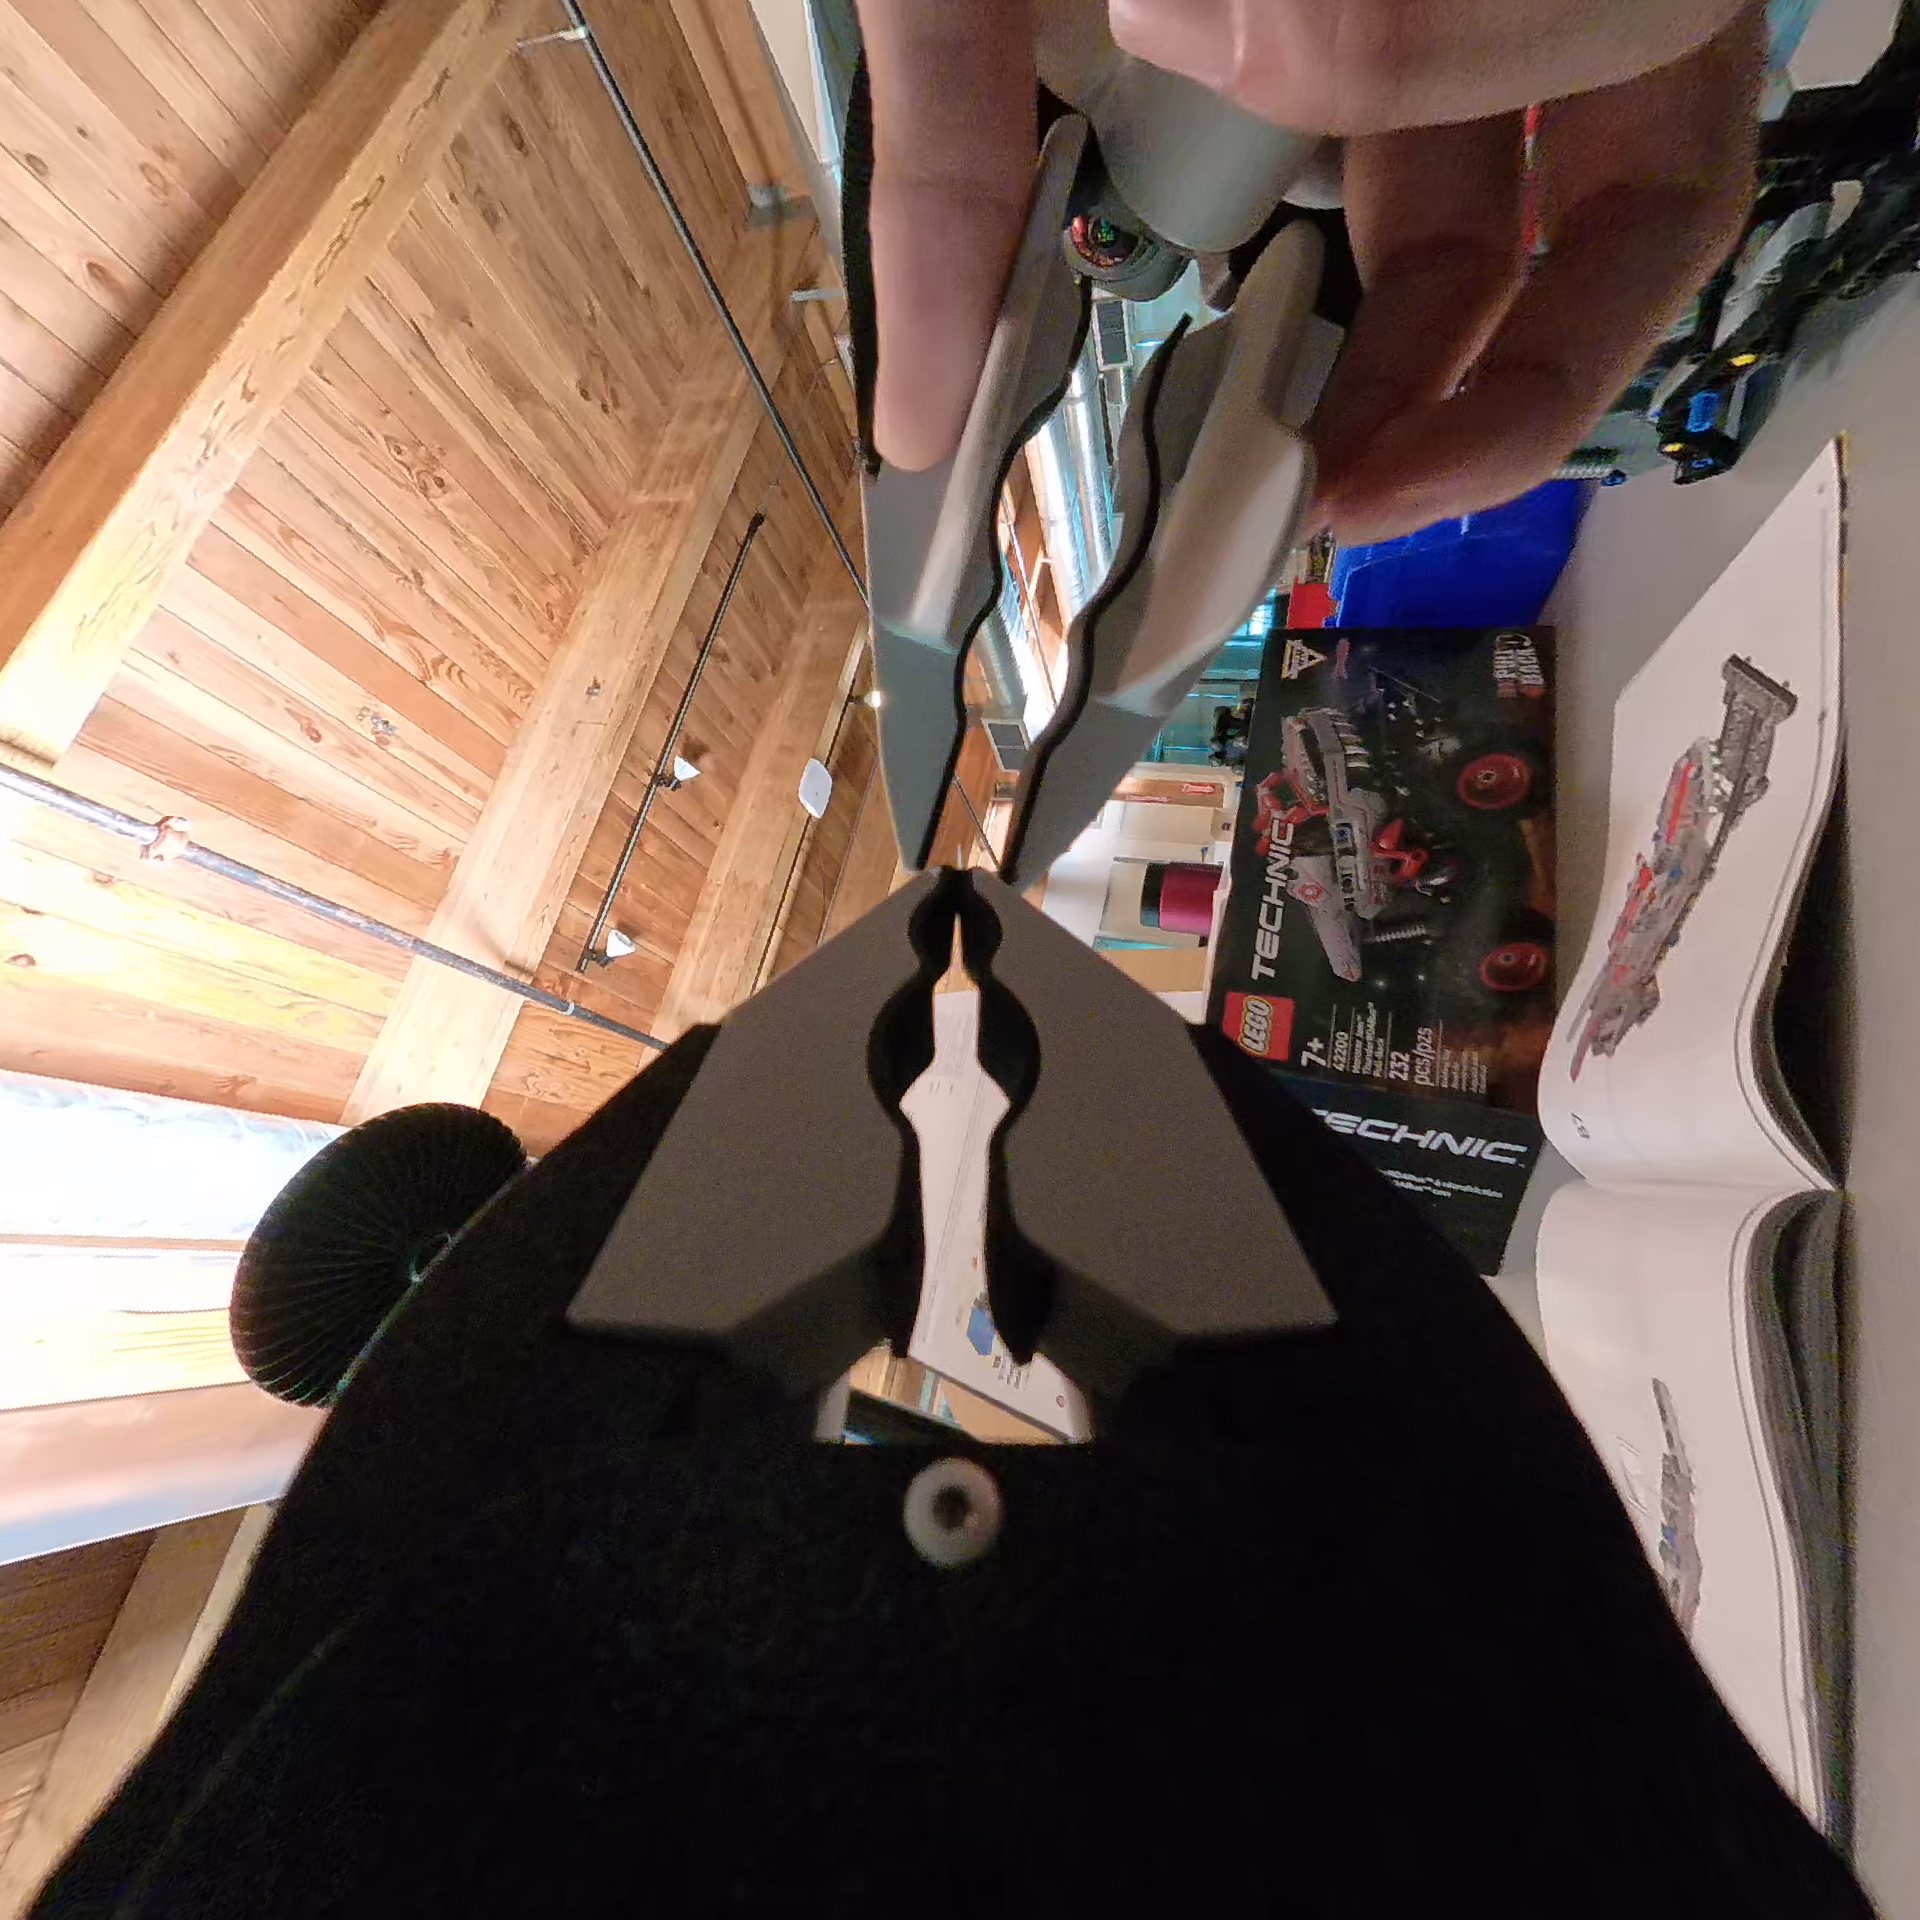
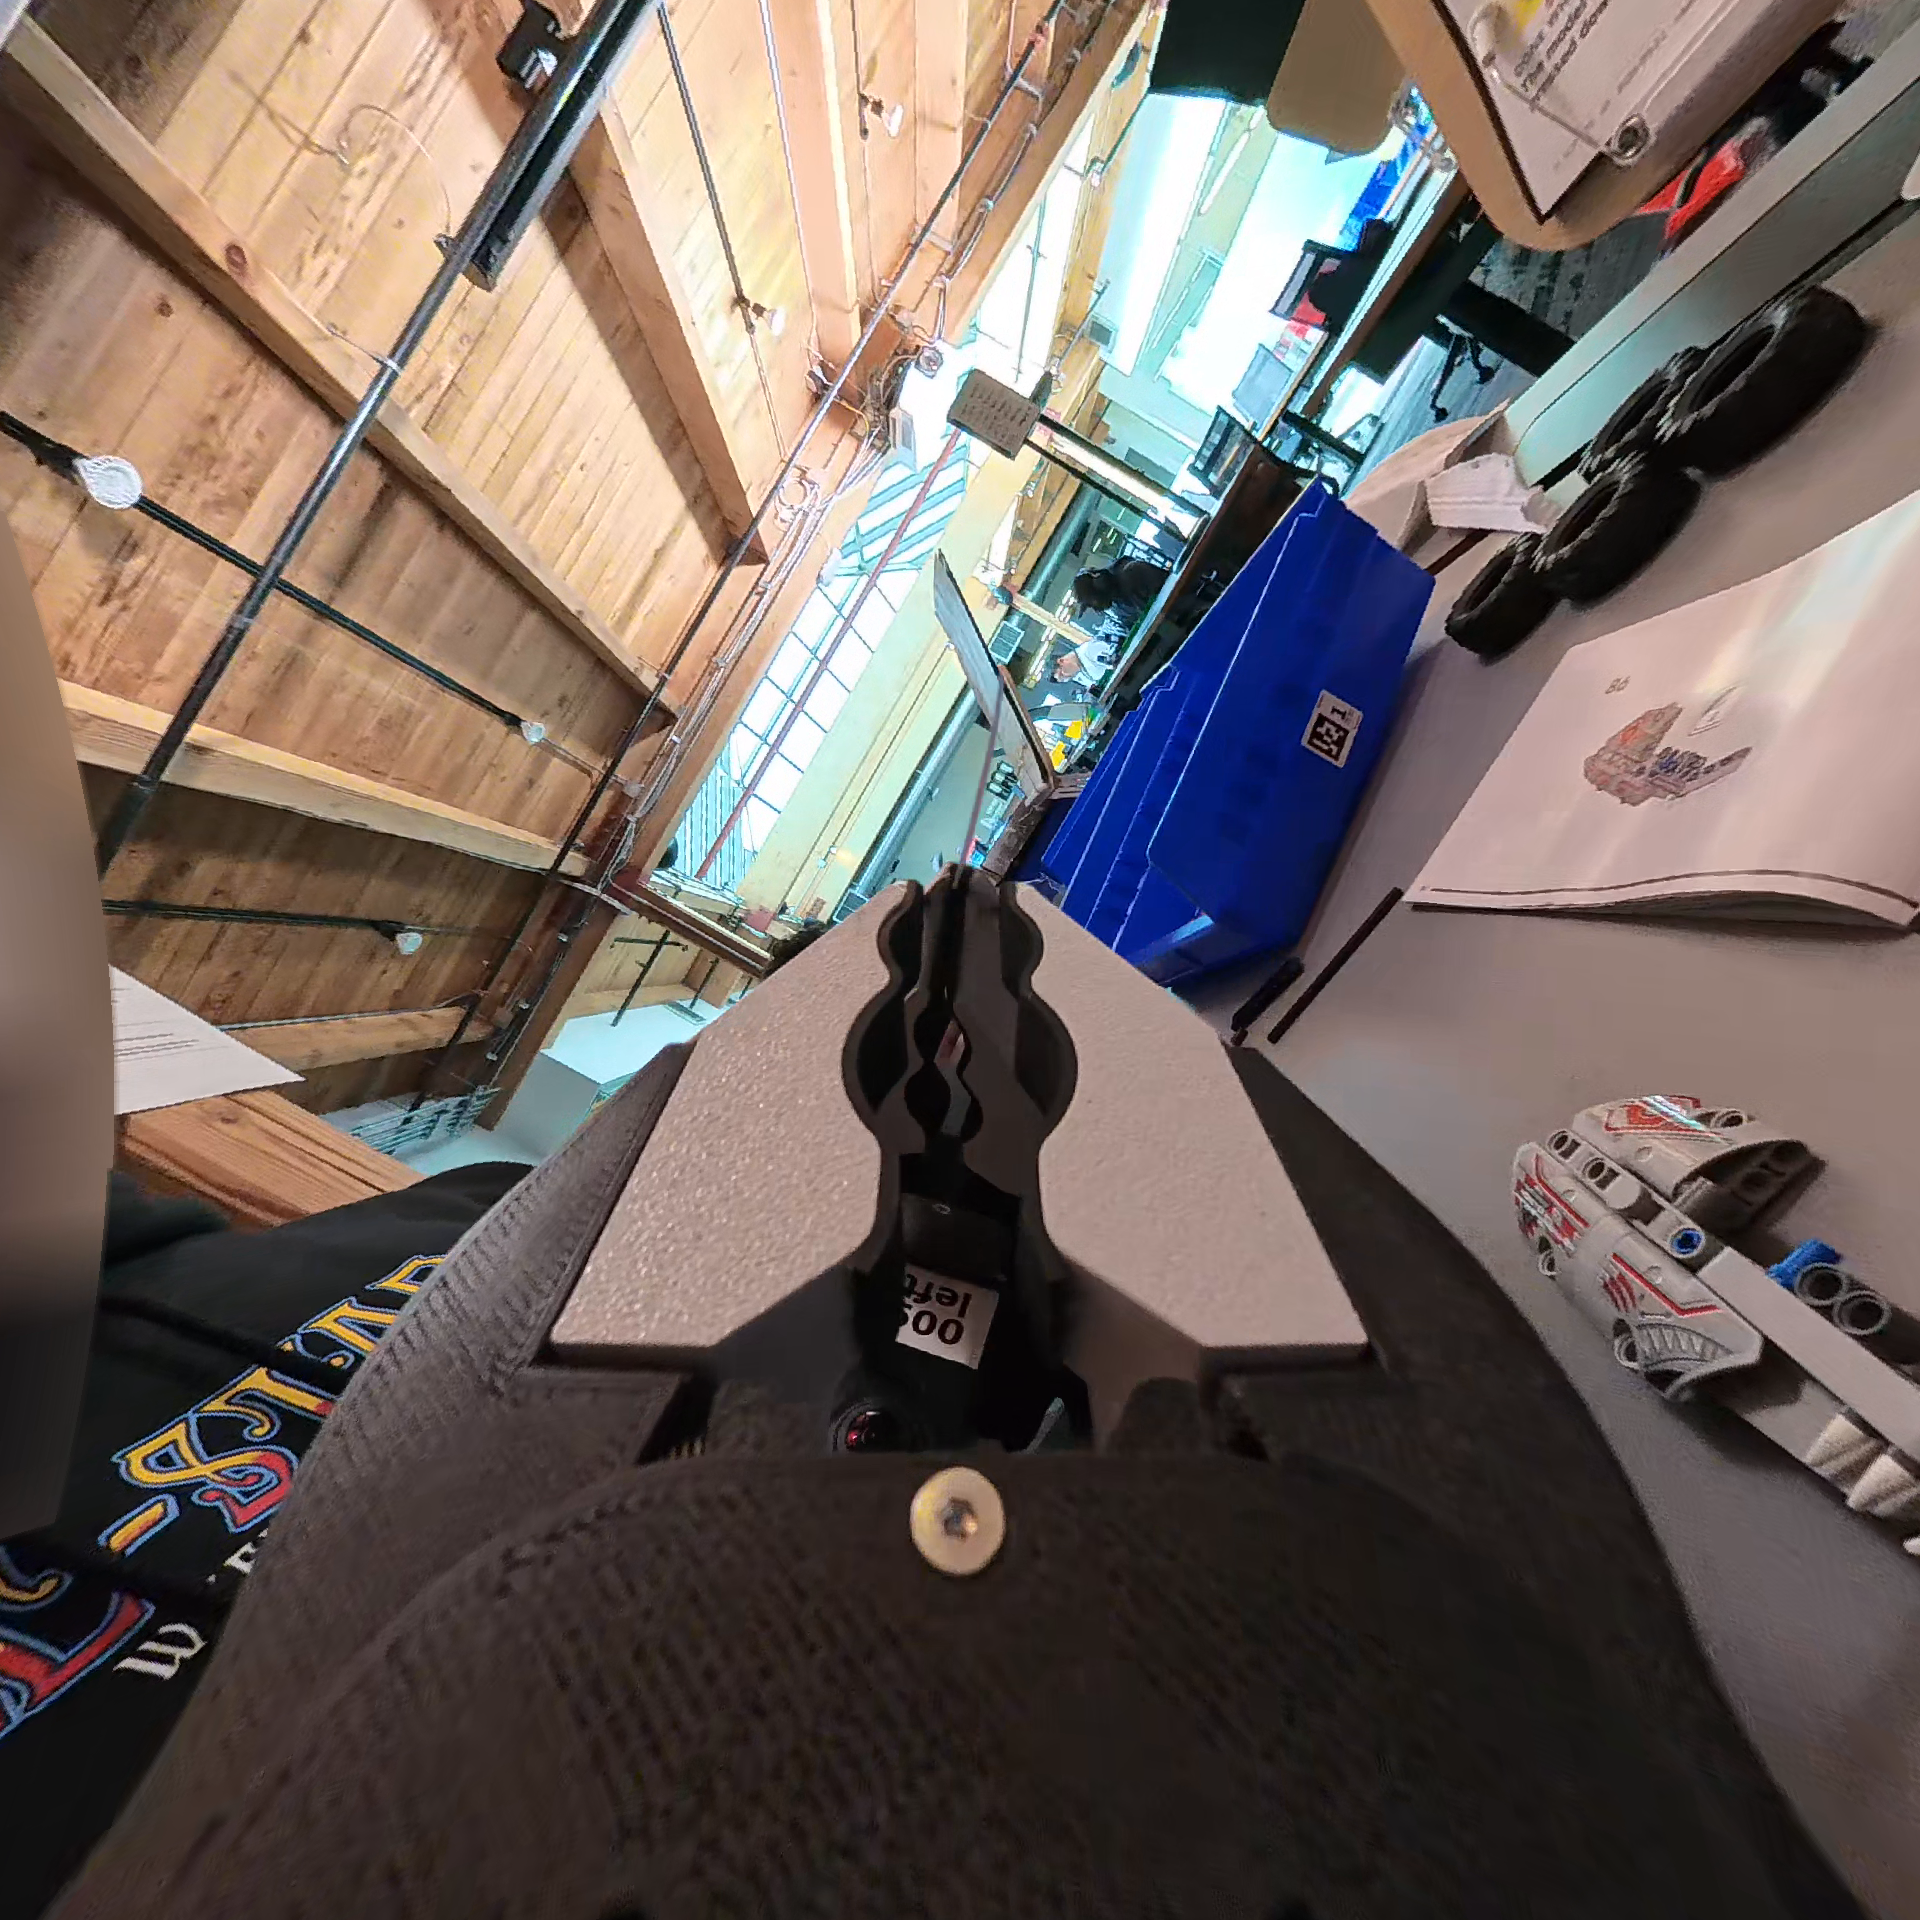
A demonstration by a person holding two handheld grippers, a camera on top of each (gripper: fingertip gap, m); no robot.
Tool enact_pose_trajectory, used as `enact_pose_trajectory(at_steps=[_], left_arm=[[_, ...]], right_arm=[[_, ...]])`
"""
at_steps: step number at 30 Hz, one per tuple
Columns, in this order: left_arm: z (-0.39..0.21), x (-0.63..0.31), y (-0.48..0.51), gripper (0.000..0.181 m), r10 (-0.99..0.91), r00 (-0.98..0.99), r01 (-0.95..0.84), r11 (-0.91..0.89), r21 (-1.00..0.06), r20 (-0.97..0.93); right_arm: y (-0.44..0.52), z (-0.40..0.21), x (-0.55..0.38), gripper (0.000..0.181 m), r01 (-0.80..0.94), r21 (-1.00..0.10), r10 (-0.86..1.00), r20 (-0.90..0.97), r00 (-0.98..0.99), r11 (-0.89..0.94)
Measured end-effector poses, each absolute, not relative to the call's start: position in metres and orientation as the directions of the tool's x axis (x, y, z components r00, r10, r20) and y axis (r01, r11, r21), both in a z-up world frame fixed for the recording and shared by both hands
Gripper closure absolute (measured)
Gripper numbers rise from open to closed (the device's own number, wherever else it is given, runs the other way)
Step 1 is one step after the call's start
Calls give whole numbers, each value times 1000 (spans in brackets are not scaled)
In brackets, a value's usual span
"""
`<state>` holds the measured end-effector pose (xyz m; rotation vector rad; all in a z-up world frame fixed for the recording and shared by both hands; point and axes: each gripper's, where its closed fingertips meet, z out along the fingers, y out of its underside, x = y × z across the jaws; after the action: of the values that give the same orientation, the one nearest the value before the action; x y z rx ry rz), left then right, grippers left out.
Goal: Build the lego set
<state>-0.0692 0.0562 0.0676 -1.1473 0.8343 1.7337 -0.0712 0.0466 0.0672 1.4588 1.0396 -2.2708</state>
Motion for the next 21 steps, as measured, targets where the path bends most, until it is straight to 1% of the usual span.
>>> enact_pose_trajectory(at_steps=[3, 6, 8, 13, 21], left_arm=[[67, -68, 57, 181, 291, -207, -916, -394, 80, -934], [67, -67, 58, 181, 290, -209, -917, -390, 85, -934], [66, -66, 58, 181, 286, -218, -915, -392, 94, -933], [60, -67, 60, 181, 265, -210, -916, -389, 94, -941], [41, -69, 65, 181, 197, -192, -916, -389, 103, -961]], right_arm=[[48, 66, -71, 171, 545, -447, 186, -864, -467, -709], [52, 66, -70, 179, 536, -457, 198, -860, -470, -710], [52, 65, -70, 177, 538, -459, 201, -860, -469, -707], [55, 59, -70, 181, 536, -493, 247, -850, -466, -686], [59, 46, -70, 181, 526, -628, 412, -776, -477, -573]])
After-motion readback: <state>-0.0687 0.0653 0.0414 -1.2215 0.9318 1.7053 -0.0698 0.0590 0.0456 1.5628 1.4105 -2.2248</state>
